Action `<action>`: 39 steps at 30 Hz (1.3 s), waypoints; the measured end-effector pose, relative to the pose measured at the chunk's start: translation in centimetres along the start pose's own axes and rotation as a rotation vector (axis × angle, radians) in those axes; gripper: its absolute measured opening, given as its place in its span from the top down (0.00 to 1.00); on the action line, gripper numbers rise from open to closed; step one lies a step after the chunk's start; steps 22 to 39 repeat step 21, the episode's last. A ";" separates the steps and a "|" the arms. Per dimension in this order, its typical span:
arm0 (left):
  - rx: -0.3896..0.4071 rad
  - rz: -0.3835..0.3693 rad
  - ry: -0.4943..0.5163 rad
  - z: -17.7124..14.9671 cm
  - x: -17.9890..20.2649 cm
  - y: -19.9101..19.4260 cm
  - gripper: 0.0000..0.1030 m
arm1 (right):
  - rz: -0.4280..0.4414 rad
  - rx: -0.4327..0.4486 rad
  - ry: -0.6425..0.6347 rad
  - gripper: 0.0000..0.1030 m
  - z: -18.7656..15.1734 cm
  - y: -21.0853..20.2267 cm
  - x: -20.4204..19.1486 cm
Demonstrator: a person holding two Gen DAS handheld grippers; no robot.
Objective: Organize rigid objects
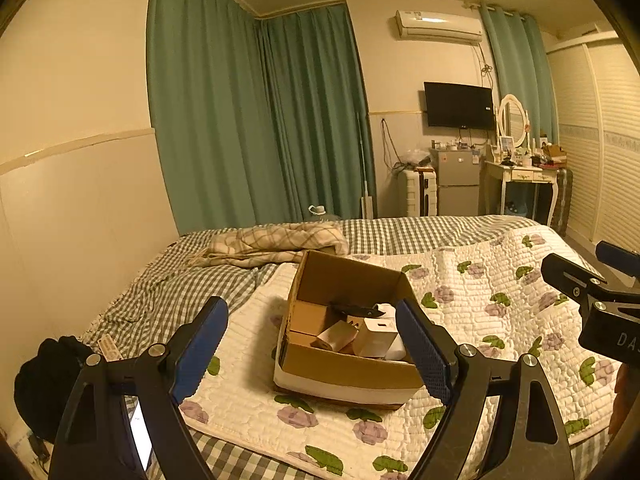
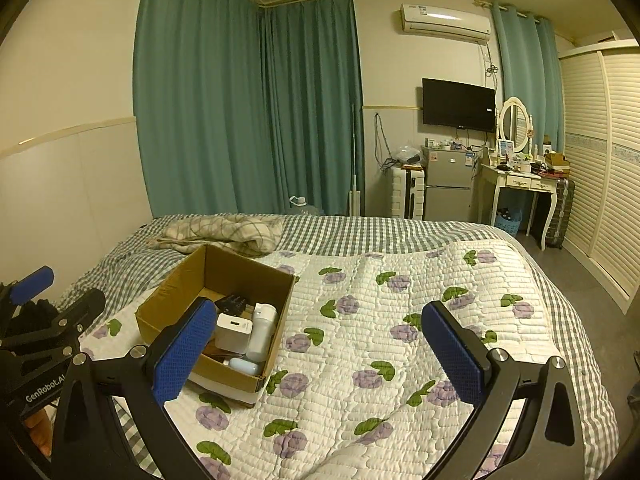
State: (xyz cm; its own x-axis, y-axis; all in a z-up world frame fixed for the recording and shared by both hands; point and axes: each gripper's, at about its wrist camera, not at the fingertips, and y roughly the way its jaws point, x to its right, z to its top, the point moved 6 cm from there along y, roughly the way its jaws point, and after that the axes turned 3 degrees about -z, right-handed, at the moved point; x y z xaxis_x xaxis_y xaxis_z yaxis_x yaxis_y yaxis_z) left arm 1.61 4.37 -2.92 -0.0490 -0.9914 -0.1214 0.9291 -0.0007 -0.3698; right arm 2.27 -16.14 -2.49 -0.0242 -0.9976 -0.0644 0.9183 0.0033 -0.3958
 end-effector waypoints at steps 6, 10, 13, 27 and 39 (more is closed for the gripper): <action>-0.004 0.003 -0.005 0.0 -0.2 0.1 0.14 | 0.000 -0.002 -0.002 0.00 0.0 0.0 0.1; -0.006 0.003 -0.009 -0.1 -0.3 0.1 0.14 | -0.002 -0.001 -0.004 0.00 0.0 0.0 0.1; -0.009 0.008 -0.011 -0.2 -0.4 0.2 0.14 | -0.003 -0.001 -0.003 0.00 0.0 0.0 0.0; -0.009 0.003 -0.035 -0.4 -0.9 0.2 0.14 | -0.003 -0.001 -0.002 0.00 -0.1 0.0 0.0; -0.009 0.003 -0.035 -0.4 -0.9 0.2 0.14 | -0.003 -0.001 -0.002 0.00 -0.1 0.0 0.0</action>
